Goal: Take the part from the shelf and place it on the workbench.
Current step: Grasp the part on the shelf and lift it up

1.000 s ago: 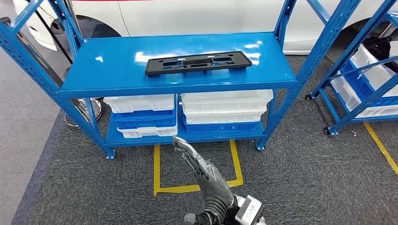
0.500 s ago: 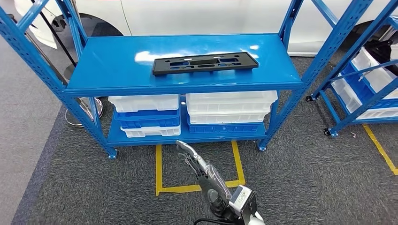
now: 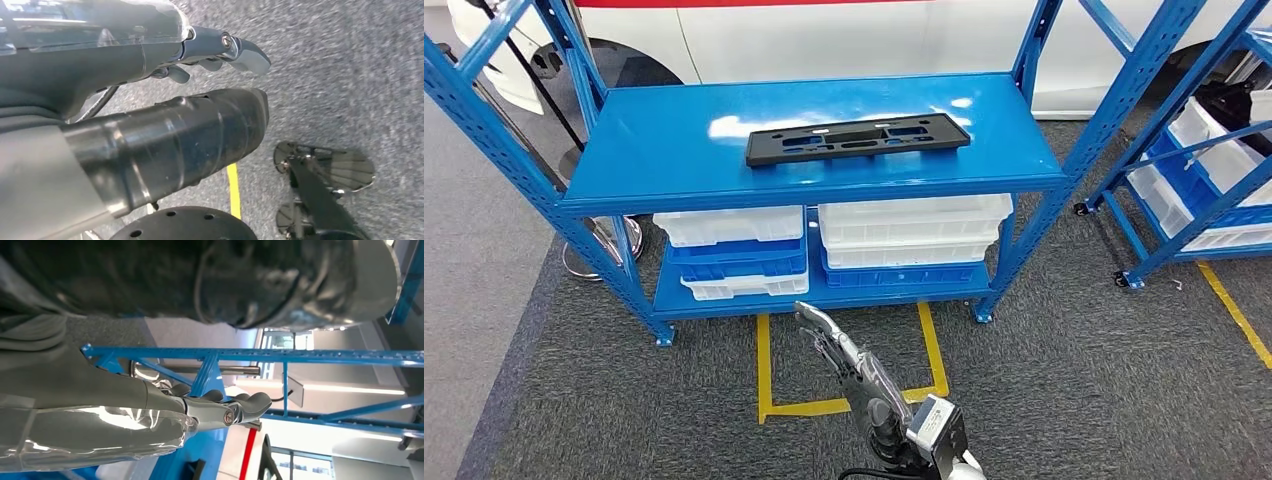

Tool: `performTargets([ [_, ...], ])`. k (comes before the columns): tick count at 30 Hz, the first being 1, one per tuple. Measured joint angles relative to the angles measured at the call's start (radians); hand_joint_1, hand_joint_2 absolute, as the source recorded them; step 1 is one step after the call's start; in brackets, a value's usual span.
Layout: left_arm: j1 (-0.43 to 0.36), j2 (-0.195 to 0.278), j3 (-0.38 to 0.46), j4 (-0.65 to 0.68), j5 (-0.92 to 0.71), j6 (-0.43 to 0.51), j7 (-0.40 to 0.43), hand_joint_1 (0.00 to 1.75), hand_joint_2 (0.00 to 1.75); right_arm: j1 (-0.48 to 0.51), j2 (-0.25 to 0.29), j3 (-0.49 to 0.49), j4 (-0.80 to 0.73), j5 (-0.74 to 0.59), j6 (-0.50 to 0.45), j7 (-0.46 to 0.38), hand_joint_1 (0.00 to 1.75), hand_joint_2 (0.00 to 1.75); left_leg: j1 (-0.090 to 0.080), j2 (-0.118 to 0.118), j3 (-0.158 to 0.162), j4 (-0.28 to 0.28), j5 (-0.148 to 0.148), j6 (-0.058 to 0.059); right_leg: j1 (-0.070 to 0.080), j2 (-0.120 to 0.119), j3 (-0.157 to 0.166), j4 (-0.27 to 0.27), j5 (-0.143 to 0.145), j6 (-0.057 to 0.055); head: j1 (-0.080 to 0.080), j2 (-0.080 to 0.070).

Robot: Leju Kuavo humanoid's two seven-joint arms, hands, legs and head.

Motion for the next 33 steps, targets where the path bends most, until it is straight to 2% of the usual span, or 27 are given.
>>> performTargets([
  [3, -0.001, -0.002, 0.002, 0.001, -0.009, 0.001, 0.001, 0.00, 0.00, -0.005, 0.001, 0.001, 0.001, -0.003, 0.015, -0.004, 0.00, 0.00, -0.004, -0.006, -0.004, 0.001, -0.003, 0.026, 0.003, 0.004, -0.005, 0.006, 0.000, 0.013, -0.001, 0.000],
  [5, -0.001, -0.002, 0.003, 0.001, -0.015, 0.001, 0.004, 0.00, 0.00, -0.009, 0.001, 0.004, 0.002, -0.004, 0.022, -0.004, 0.00, 0.00, -0.006, -0.005, -0.005, 0.000, 0.000, 0.040, -0.001, 0.002, -0.013, 0.027, -0.017, 0.018, -0.001, 0.000],
  [6, -0.001, -0.002, 0.003, 0.001, -0.017, 0.001, 0.006, 0.00, 0.00, -0.012, 0.001, 0.005, 0.003, -0.004, 0.023, -0.003, 0.00, 0.00, -0.007, -0.004, -0.005, -0.002, 0.002, 0.045, -0.001, 0.001, -0.030, 0.065, -0.041, 0.019, -0.001, 0.000],
  [8, -0.002, -0.002, 0.003, 0.001, -0.021, 0.001, 0.006, 0.00, 0.00, -0.017, 0.001, 0.007, 0.006, -0.004, 0.023, 0.001, 0.00, 0.00, -0.012, -0.003, -0.007, -0.003, 0.004, 0.052, 0.002, -0.002, -0.089, 0.192, -0.106, 0.019, -0.001, 0.000],
  [9, -0.002, -0.002, 0.003, 0.001, -0.022, 0.002, 0.006, 0.00, 0.00, -0.017, 0.001, 0.007, 0.009, -0.005, 0.023, 0.003, 0.00, 0.00, -0.017, -0.003, -0.008, -0.003, 0.004, 0.055, 0.004, -0.002, -0.121, 0.256, -0.129, 0.017, -0.001, 0.000],
  [10, -0.002, -0.002, 0.003, 0.001, -0.023, 0.002, 0.006, 0.00, 0.00, -0.017, 0.001, 0.007, 0.013, -0.005, 0.022, 0.005, 0.00, 0.00, -0.022, -0.003, -0.008, -0.003, 0.004, 0.057, 0.008, -0.002, -0.141, 0.294, -0.135, 0.011, -0.001, 0.000],
  [11, -0.002, -0.002, 0.003, 0.001, -0.024, 0.002, 0.006, 0.00, 0.00, -0.018, 0.001, 0.007, 0.017, -0.003, 0.020, 0.007, 0.00, 0.00, -0.027, -0.003, -0.007, -0.003, 0.003, 0.059, 0.013, -0.002, -0.144, 0.295, -0.122, 0.002, -0.001, 0.000],
  [12, -0.002, -0.002, 0.003, 0.001, -0.025, 0.002, 0.006, 0.00, 0.00, -0.018, 0.001, 0.007, 0.020, -0.001, 0.017, 0.010, 0.00, 0.00, -0.033, -0.003, -0.006, -0.003, 0.003, 0.060, 0.020, -0.001, -0.127, 0.256, -0.092, -0.011, -0.001, 0.000],
  [13, -0.002, -0.002, 0.003, 0.001, -0.028, 0.003, 0.006, 0.00, 0.00, -0.019, 0.001, 0.007, 0.022, 0.003, 0.012, 0.012, 0.00, 0.00, -0.038, -0.004, -0.004, -0.004, 0.003, 0.062, 0.031, -0.001, -0.095, 0.186, -0.053, -0.030, -0.001, 0.000],
  [15, -0.001, -0.006, 0.004, 0.002, -0.032, 0.003, 0.006, 0.00, 0.00, -0.021, 0.002, 0.007, 0.023, 0.010, -0.002, 0.014, 0.00, 0.00, -0.044, -0.004, -0.003, -0.005, 0.002, 0.063, 0.050, -0.005, -0.036, 0.058, -0.007, -0.068, -0.002, 0.000],
  [16, -0.002, -0.008, 0.004, 0.002, -0.035, 0.003, 0.006, 0.00, 0.00, -0.021, 0.002, 0.007, 0.023, 0.010, -0.009, 0.014, 0.00, 0.00, -0.043, -0.003, -0.004, -0.007, 0.003, 0.063, 0.058, -0.007, -0.022, 0.024, 0.000, -0.079, -0.003, 0.000],
  [18, -0.003, -0.010, 0.005, 0.003, -0.038, 0.002, 0.005, 0.00, 0.00, -0.020, 0.004, 0.007, 0.023, 0.009, -0.016, 0.011, 0.00, 0.00, -0.040, 0.000, -0.002, -0.013, 0.005, 0.059, 0.063, -0.009, -0.016, 0.004, 0.005, -0.086, -0.003, 0.000],
  [20, -0.004, -0.009, 0.005, 0.003, -0.042, 0.002, 0.005, 0.00, 0.00, -0.019, 0.006, 0.006, 0.022, 0.008, -0.020, 0.003, 0.00, 0.00, -0.042, 0.002, -0.001, -0.007, -0.004, 0.052, 0.054, -0.010, 0.000, -0.024, 0.017, -0.080, -0.003, 0.000],
  [21, -0.004, -0.009, 0.006, 0.003, -0.043, 0.002, 0.005, 0.00, 0.00, -0.018, 0.007, 0.006, 0.019, 0.009, -0.023, -0.003, 0.00, 0.00, -0.042, 0.002, -0.009, 0.015, -0.021, 0.046, 0.048, -0.012, 0.008, -0.039, 0.024, -0.077, -0.003, 0.000],
  [22, -0.003, -0.009, 0.007, 0.003, -0.044, 0.002, 0.005, 0.00, 0.00, -0.018, 0.008, 0.006, 0.016, 0.013, -0.028, -0.009, 0.00, 0.00, -0.039, 0.001, -0.029, 0.059, -0.048, 0.040, 0.042, -0.014, 0.015, -0.049, 0.029, -0.073, -0.004, 0.000],
  [24, -0.002, -0.008, 0.011, 0.003, -0.046, 0.002, 0.006, 0.00, 0.00, -0.014, 0.010, 0.005, 0.007, 0.026, -0.038, -0.016, 0.00, 0.00, -0.028, 0.001, -0.085, 0.176, -0.103, 0.023, 0.038, -0.014, 0.015, -0.052, 0.029, -0.072, -0.004, 0.000],
  [25, -0.002, -0.008, 0.013, 0.003, -0.049, 0.002, 0.005, 0.00, 0.00, -0.012, 0.010, 0.005, 0.002, 0.036, -0.043, -0.017, 0.00, 0.00, -0.021, 0.001, -0.106, 0.217, -0.115, 0.015, 0.036, -0.014, 0.015, -0.050, 0.027, -0.070, -0.004, 0.000],
  [26, -0.001, -0.007, 0.016, 0.003, -0.051, 0.002, 0.005, 0.00, 0.00, -0.010, 0.009, 0.005, -0.002, 0.046, -0.047, -0.016, 0.00, 0.00, -0.015, 0.002, -0.110, 0.225, -0.106, 0.006, 0.031, -0.014, 0.014, -0.045, 0.024, -0.065, -0.004, 0.000],
  [27, 0.000, -0.006, 0.019, 0.003, -0.053, 0.002, 0.004, 0.00, 0.00, -0.008, 0.009, 0.005, -0.007, 0.054, -0.050, -0.013, 0.00, 0.00, -0.009, 0.002, -0.096, 0.196, -0.079, -0.003, 0.025, -0.013, 0.012, -0.037, 0.020, -0.057, -0.004, 0.000],
  [28, 0.000, -0.005, 0.021, 0.003, -0.056, 0.002, 0.003, 0.00, 0.00, -0.008, 0.009, 0.005, -0.010, 0.058, -0.052, -0.010, 0.00, 0.00, -0.003, 0.003, -0.067, 0.136, -0.044, -0.012, 0.018, -0.012, 0.011, -0.026, 0.013, -0.048, -0.004, 0.000],
  [29, 0.000, -0.006, 0.024, 0.003, -0.059, 0.001, 0.002, 0.00, 0.00, -0.008, 0.009, 0.005, -0.012, 0.060, -0.050, -0.005, 0.00, 0.00, 0.001, 0.001, -0.039, 0.079, -0.021, -0.020, 0.014, -0.011, 0.007, -0.012, 0.005, -0.036, -0.005, 0.000],
  [30, -0.001, -0.007, 0.025, 0.004, -0.061, 0.000, 0.001, 0.00, 0.00, -0.008, 0.009, 0.005, -0.013, 0.058, -0.049, -0.001, 0.00, 0.00, 0.003, -0.002, -0.018, 0.034, -0.007, -0.018, 0.013, -0.010, 0.001, 0.003, -0.003, -0.026, -0.007, 0.000],
  [31, -0.002, -0.008, 0.026, 0.004, -0.063, -0.001, 0.000, 0.00, 0.00, -0.009, 0.009, 0.005, -0.013, 0.055, -0.046, 0.001, 0.00, 0.00, 0.003, -0.006, -0.009, 0.013, -0.005, -0.011, 0.014, -0.009, -0.004, 0.014, -0.008, -0.018, -0.008, 0.000],
  [33, -0.003, -0.008, 0.027, 0.005, -0.069, -0.002, -0.003, 0.00, 0.00, -0.009, 0.009, 0.005, -0.013, 0.045, -0.041, -0.002, 0.00, 0.00, 0.000, -0.010, -0.012, 0.014, -0.008, 0.012, 0.016, -0.005, -0.011, 0.022, -0.009, -0.007, -0.009, 0.000],
])
